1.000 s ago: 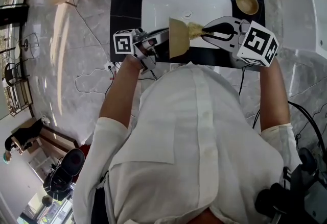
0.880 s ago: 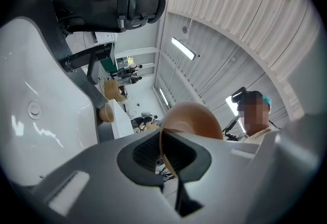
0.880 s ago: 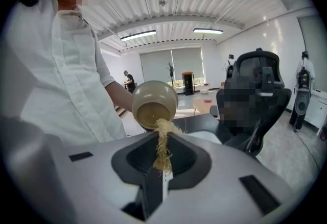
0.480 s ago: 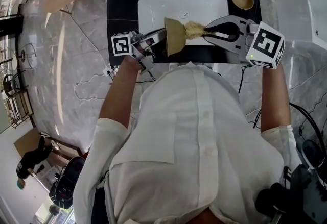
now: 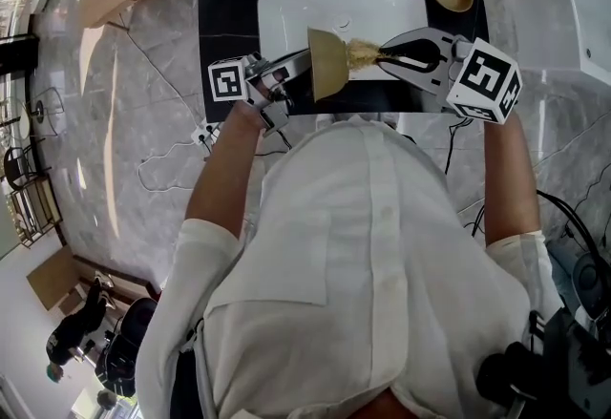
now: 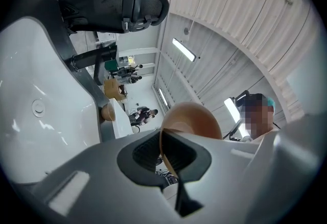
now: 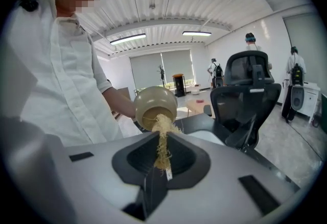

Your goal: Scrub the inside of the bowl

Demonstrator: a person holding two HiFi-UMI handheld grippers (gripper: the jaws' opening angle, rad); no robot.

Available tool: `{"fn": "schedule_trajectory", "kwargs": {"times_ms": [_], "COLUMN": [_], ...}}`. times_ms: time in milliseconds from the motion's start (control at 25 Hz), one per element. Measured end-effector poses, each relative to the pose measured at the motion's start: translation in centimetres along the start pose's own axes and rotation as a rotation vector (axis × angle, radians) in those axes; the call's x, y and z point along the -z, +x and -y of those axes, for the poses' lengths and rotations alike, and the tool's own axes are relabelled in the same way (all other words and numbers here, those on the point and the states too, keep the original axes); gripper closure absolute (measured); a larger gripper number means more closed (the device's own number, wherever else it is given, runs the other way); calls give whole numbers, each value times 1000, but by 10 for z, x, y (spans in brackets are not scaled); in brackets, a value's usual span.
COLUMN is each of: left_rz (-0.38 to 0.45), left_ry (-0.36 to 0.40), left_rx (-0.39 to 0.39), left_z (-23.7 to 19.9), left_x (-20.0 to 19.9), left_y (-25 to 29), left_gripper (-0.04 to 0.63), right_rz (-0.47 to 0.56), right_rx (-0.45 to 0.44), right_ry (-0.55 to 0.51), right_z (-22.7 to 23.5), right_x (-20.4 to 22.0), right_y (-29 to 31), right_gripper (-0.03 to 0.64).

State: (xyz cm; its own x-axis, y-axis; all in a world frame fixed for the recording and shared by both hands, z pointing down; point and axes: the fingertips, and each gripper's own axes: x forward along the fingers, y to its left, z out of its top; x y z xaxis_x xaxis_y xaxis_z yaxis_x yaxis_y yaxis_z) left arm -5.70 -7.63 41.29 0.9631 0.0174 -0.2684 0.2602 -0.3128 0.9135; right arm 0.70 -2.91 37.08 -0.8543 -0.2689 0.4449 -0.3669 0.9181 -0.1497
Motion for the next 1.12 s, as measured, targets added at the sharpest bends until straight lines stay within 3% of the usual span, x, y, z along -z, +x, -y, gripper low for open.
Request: {"fn": "schedule_trajectory", "kwargs": {"times_ms": [360,680,1120], "left_rz": [9,22,-27], "left_ry": [-21,-47,-41], "left_rx": [-34,63,34], "left_z": [-12,9,9], "left_x": [3,-1,11], "left_y": [-8,-13,-43], "left_gripper": [583,583,583], "right_rz": [55,-8,96], "right_rx": [-18,28,6], "right_ry": [-33,1,33], "right_z": [-20,-26,-61], "right_x": [-22,-6,-32], "right_y": [-17,9,22], "right_gripper": [580,580,580]}}
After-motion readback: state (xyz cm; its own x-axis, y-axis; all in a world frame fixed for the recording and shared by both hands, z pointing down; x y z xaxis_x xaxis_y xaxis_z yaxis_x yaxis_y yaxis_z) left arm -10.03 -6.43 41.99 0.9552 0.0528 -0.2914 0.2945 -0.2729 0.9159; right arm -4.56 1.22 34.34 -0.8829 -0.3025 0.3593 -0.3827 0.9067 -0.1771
